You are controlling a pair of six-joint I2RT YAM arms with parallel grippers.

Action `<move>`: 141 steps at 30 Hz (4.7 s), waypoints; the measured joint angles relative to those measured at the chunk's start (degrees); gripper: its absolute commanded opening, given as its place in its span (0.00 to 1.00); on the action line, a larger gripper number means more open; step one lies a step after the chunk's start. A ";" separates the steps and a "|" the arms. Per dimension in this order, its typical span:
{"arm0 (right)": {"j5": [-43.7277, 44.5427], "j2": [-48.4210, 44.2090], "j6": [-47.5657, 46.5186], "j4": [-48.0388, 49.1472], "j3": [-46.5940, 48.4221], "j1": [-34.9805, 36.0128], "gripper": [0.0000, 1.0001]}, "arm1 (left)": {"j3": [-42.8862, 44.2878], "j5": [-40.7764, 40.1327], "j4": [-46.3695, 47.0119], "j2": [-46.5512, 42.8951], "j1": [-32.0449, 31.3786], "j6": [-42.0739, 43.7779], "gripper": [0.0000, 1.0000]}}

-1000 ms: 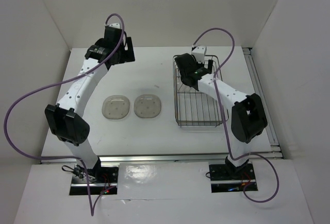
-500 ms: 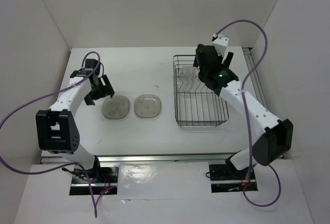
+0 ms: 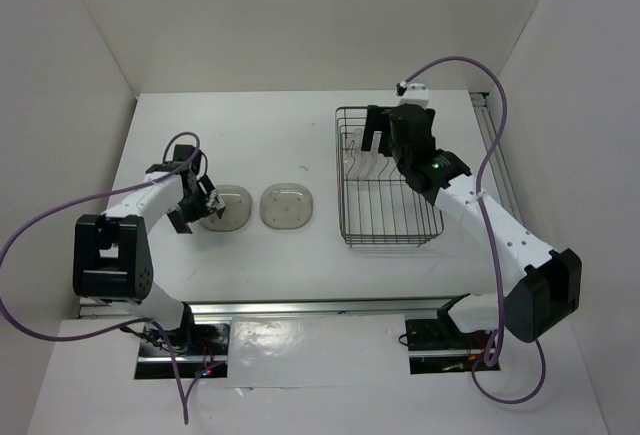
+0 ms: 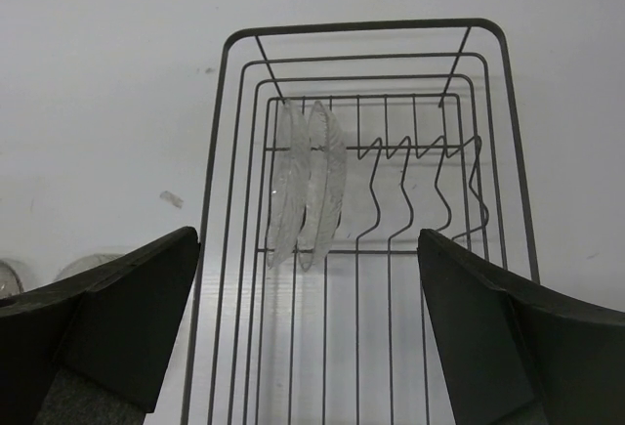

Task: Load the plates into the dish rack

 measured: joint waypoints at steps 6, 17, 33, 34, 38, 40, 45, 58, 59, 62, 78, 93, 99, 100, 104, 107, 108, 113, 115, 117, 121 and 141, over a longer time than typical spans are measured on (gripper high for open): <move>-2.82 -1.05 -0.87 1.05 0.00 0.13 1.00 | -3.69 -1.11 4.24 2.51 -0.17 -4.57 0.80; -4.39 -5.79 -1.09 2.47 0.00 0.15 1.00 | -2.56 -3.45 6.64 4.74 -0.55 -9.81 0.21; -25.40 -5.31 -2.80 8.33 -2.60 0.15 1.00 | 1.09 -14.32 -2.12 -11.85 -2.23 -9.73 0.00; -29.09 -5.11 -2.84 9.29 -3.08 0.15 1.00 | 2.78 -14.19 -2.36 -14.05 -2.43 -7.96 0.00; -42.69 -3.82 -2.78 16.09 -5.07 0.15 1.00 | 7.80 -11.65 0.70 -20.79 -4.74 -0.59 0.00; -48.17 -2.16 -2.51 20.72 -5.84 0.61 1.00 | 7.54 -9.31 2.49 -24.26 -6.62 2.14 0.00; -56.04 4.85 -2.32 28.83 -6.05 3.58 1.00 | 2.67 -0.79 6.21 -31.98 -7.80 7.30 0.00; -59.45 19.37 -2.89 31.52 -2.03 9.42 0.29 | -3.69 15.89 14.53 -39.28 -8.37 10.88 0.00; -59.47 20.02 -3.10 31.74 -1.57 9.75 0.07 | -3.82 16.65 14.93 -39.26 -8.41 10.88 0.00; -58.47 20.90 -1.38 31.85 -0.61 10.03 0.00 | -4.13 16.85 15.50 -38.84 -8.15 11.76 0.00; 3.23 3.61 3.96 9.62 3.85 9.20 0.00 | -3.72 12.55 13.88 -34.36 -4.81 7.67 1.00; 18.10 5.09 4.11 -4.44 2.82 -8.94 0.00 | -2.01 14.82 9.79 -28.00 -2.12 7.63 1.00; 15.74 10.45 3.93 -4.57 2.03 -8.33 0.00 | -2.01 14.80 9.60 -28.00 -2.12 7.63 1.00; 15.63 11.30 3.93 -4.55 2.03 -8.11 0.00 | -2.01 14.80 9.49 -28.00 -2.12 7.63 1.00; 14.86 14.36 3.93 -4.52 2.03 -6.99 0.00 | -2.01 14.80 9.14 -28.00 -2.12 7.63 1.00; 15.21 15.72 3.89 -4.39 2.34 -6.40 0.00 | -2.01 14.78 9.01 -28.02 -2.12 7.63 1.00; 15.41 16.00 3.89 -4.35 2.56 -6.32 0.00 | -2.01 14.75 8.96 -28.02 -2.12 7.63 1.00; 15.76 17.03 4.02 -4.02 3.45 -5.49 0.00 | -2.01 14.75 8.83 -28.02 -2.12 7.63 1.00; 16.24 17.40 4.39 -3.98 3.87 -5.14 0.00 | -2.01 14.73 8.83 -28.00 -2.12 7.63 1.00; 16.87 17.46 4.44 -4.22 4.13 -4.57 0.00 | -2.01 14.73 8.83 -28.02 -2.12 7.63 1.00; 18.84 17.81 4.55 -5.55 6.40 -3.76 0.00 | -2.01 14.75 8.83 -28.02 -2.12 7.63 1.00; 20.52 18.82 4.59 -5.46 8.07 -5.18 0.00 | -2.01 14.82 8.83 -28.02 -2.12 7.63 1.00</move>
